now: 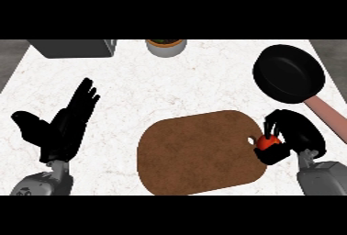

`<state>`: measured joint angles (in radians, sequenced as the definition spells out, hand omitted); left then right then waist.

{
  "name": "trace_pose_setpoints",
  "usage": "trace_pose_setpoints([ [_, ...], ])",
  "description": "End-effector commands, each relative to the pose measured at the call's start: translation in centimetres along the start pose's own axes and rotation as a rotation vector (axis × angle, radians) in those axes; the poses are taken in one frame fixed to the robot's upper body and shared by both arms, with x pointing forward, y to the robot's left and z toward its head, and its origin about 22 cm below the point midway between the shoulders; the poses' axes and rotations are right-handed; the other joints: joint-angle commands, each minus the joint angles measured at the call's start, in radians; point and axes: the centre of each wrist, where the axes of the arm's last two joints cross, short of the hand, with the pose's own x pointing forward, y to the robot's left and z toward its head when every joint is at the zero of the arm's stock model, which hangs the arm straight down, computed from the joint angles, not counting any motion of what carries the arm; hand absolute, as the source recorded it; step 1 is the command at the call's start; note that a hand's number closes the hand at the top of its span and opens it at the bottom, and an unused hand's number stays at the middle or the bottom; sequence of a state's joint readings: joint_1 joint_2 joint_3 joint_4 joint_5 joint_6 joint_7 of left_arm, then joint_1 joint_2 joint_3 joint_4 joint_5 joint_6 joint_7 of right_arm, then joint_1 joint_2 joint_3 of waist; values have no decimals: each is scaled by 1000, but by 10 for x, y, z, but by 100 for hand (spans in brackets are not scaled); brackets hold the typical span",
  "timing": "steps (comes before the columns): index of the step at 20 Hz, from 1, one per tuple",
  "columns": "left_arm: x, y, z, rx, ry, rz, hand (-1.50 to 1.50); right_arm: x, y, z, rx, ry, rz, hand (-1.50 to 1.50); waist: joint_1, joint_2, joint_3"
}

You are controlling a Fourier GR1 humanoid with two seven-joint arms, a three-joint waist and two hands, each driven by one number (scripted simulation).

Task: Pick the tomato from the cutting board and place it in the pot

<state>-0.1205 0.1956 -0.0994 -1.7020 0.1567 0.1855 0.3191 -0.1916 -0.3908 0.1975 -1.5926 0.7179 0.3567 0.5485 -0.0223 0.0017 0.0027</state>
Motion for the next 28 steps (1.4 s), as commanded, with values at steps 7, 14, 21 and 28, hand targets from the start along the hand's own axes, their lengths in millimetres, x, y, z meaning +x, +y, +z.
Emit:
trace_pose_setpoints([
  [7, 6, -2, 1, -23, 1, -14, 0, -185, -157, 22, -324, 0, 20, 150, 23, 6, 3],
  [14, 2, -9, -2, -23, -4, -4, 0, -241, -219, 53, -472, -184, -61, 150, 32, 3, -1],
  [21, -3, -11, 1, -24, 13, 1, 0, -233, -275, 80, -629, -434, -97, 150, 28, -2, -2],
  [28, -2, -8, -8, -22, -5, -14, 0, -191, -306, 61, -612, -480, -176, 150, 43, 2, -3],
])
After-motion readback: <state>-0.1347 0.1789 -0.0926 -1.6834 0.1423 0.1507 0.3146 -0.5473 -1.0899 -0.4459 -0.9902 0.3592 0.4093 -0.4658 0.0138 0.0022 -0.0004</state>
